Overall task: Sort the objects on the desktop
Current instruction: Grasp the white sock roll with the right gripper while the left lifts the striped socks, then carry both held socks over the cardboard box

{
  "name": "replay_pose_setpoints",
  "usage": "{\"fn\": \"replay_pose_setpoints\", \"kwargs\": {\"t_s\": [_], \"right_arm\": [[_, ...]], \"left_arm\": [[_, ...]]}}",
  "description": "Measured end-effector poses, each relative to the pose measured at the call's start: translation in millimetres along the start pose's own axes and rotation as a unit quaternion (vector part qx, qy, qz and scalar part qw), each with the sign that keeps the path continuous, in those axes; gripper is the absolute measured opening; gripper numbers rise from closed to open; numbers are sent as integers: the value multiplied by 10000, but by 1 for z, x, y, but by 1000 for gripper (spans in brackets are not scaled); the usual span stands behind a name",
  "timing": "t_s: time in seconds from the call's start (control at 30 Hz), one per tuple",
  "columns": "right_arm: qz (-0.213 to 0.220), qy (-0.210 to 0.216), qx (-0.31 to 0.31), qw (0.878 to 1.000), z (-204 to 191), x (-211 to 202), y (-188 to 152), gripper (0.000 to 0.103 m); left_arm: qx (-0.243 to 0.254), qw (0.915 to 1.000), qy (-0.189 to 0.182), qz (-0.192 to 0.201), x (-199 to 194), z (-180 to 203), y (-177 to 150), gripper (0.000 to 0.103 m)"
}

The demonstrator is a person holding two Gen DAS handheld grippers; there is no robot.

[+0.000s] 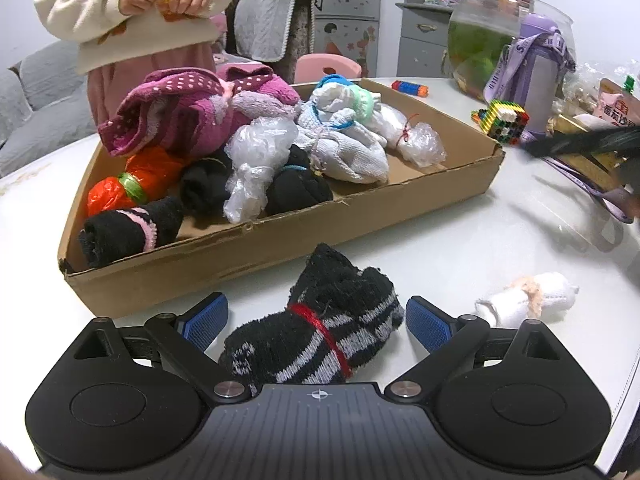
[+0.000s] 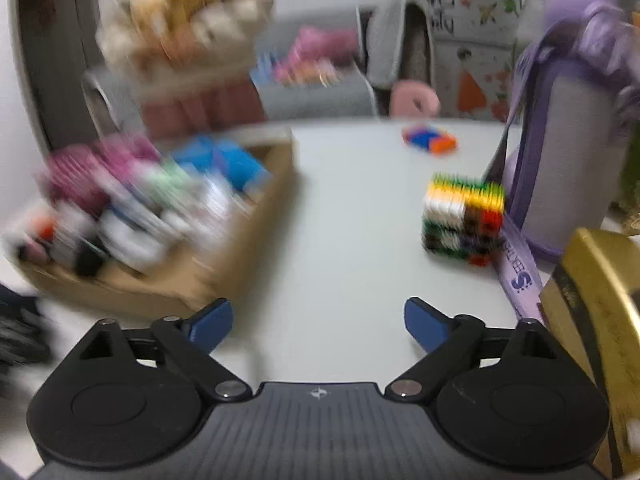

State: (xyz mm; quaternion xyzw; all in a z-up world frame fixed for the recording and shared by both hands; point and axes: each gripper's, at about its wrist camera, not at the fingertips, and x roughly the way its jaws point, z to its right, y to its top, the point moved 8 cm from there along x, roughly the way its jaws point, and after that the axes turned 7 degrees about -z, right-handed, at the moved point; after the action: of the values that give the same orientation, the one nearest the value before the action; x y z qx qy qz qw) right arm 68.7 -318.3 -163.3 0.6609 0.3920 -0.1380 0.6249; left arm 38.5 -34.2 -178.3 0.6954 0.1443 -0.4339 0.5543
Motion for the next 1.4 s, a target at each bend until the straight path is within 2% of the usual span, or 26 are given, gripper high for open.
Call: {"fn": "replay_pose_setpoints", "kwargs": {"t_s": [0.03,0.07,0.1,0.17,0.23,0.3,0.37,0.47,0.53,0.6,0.67,0.7,0.73,0.77,0.8,0.87,0.93,1.1,1.4], "right_arm": [[115,277,-119,9995,-15,-18,0,103],[140,495,-385,9979,-28,-30,-2,102],[56,758,-920,9928,-48,-43,-10,102],[-23,1060,-1874,9765,-80,-58,-29,102],[-95,1230,-2510,9601,-102,-65,-46,102],[-249,1381,-2710,9523,-114,-60,-54,102],[-496,1536,-2638,9510,-116,-47,-57,101],[-833,1585,-2717,9456,-125,-25,-68,85],[-942,1592,-2778,9427,-131,-16,-73,63],[-1062,1653,-2757,9410,-134,-11,-80,55],[-976,1671,-2736,9422,-134,-16,-82,51],[-981,1710,-2693,9427,-135,-16,-81,44],[-983,1720,-2646,9438,-135,-16,-80,29],[-984,1672,-2625,9452,-134,-15,-79,23],[-1003,1639,-2593,9465,-132,-16,-78,21],[-1049,1656,-2544,9470,-131,-19,-78,21],[-1041,1508,-2550,9494,-129,-21,-78,21],[-857,1619,-2158,9591,-122,-36,-66,21],[-408,1602,-1718,9712,-104,-77,-31,21]], "left_arm": [[11,10000,-10,-14,0,0,0,97],[18,10000,-13,-27,0,1,0,97],[21,10000,-11,-35,0,1,0,97],[6,10000,2,-31,0,1,1,97],[-3,10000,16,-24,-1,2,0,97],[11,10000,16,-36,-1,4,0,97],[18,10000,25,-56,0,4,1,97],[11,10000,17,-67,0,4,1,97],[6,10000,3,-60,0,3,1,97],[12,10000,1,-49,1,4,1,97],[16,10000,-7,-47,1,5,2,96],[24,10000,-19,-45,1,5,2,95],[47,10000,-45,-42,0,6,2,89],[61,10000,-61,-32,-1,7,2,79],[67,9999,-99,-29,-4,8,3,73],[111,9998,-135,-102,-6,12,4,62],[184,9996,-178,-155,-10,17,2,59],[169,9997,26,-181,-25,21,2,59],[-82,9981,612,-40,-67,9,24,59]]}}
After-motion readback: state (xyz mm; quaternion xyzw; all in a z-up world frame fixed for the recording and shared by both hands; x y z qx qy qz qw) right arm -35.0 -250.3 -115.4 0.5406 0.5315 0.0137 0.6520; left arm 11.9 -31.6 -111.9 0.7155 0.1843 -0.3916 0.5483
